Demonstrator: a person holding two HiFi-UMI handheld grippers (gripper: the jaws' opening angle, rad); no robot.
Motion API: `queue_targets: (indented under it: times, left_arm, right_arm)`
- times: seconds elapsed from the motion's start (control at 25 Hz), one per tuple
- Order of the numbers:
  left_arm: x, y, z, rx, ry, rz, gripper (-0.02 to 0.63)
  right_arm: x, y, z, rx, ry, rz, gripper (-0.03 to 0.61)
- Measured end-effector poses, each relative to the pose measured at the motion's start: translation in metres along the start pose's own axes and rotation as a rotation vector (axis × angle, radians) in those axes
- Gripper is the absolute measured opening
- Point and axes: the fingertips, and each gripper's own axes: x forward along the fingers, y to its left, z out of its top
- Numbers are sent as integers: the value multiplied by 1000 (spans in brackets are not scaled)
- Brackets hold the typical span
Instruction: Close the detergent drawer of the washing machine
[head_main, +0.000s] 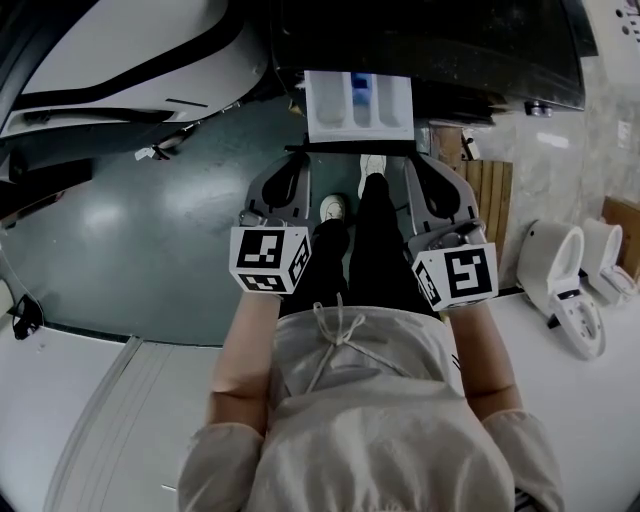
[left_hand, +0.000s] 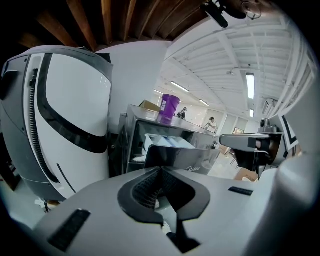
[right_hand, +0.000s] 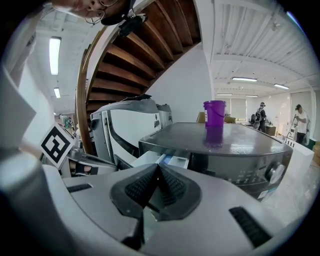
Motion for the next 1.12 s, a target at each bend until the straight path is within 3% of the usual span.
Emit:
queue_targets:
  times: [1.12]
  left_arm:
    - [79, 44, 61, -51, -26, 101, 18]
  right_arm:
    - [91, -38, 45, -25, -6, 103, 6]
